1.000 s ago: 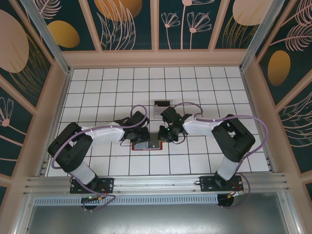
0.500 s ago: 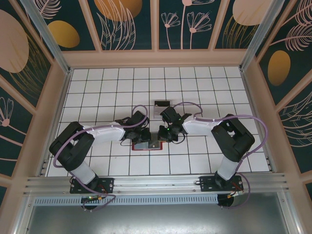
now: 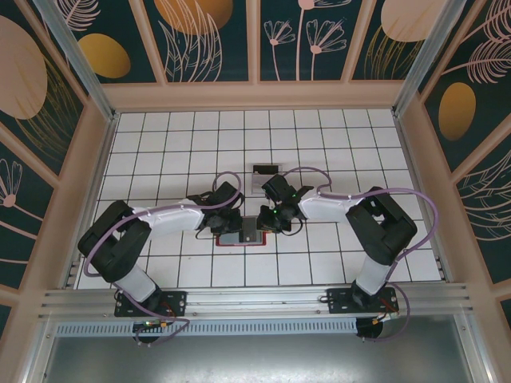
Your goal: Take the credit cards out of the card holder
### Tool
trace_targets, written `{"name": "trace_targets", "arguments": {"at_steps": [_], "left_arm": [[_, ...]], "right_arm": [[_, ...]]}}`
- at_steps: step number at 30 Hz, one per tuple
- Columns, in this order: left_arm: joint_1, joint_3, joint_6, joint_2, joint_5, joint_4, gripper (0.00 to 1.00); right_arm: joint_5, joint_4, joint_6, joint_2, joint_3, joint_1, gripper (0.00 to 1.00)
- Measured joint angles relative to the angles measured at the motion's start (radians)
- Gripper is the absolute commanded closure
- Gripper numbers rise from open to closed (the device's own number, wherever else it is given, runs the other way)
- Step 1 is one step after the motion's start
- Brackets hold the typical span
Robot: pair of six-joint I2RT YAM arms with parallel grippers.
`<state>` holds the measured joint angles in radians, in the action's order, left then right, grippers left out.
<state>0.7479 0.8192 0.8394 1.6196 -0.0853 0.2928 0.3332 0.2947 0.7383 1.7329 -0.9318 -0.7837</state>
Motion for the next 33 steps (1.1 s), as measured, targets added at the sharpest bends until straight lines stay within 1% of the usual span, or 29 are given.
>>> {"name": "trace_targets", "arguments": {"at_steps": [4,7,14,17,20,25,33], "left_arm": [[0.000,0.000,-0.001,-0.028,0.007,0.010,0.82],[-0.002,-0.001,0.003,-0.058,-0.019,-0.015,0.81],[-0.040,-0.069,0.037,-0.077,-0.137,-0.159,0.76],[-0.066,-0.112,0.051,-0.076,-0.193,-0.208,0.76],[-0.082,-0.131,0.057,-0.066,-0.225,-0.241,0.76],[-0.095,-0.154,0.058,-0.064,-0.256,-0.269,0.74],[-0.102,-0.155,0.053,-0.031,-0.278,-0.288,0.74]], "right_arm": [[0.000,0.000,0.000,0.000,0.000,0.000,0.80],[0.000,0.000,0.000,0.000,0.000,0.000,0.80],[0.000,0.000,0.000,0.000,-0.001,0.000,0.80],[0.000,0.001,-0.003,0.000,-0.001,0.000,0.80],[0.000,0.004,-0.006,0.003,-0.005,0.000,0.80],[0.000,0.008,-0.007,0.003,-0.006,0.000,0.80],[0.000,0.010,-0.007,0.005,-0.009,0.000,0.80]]}}
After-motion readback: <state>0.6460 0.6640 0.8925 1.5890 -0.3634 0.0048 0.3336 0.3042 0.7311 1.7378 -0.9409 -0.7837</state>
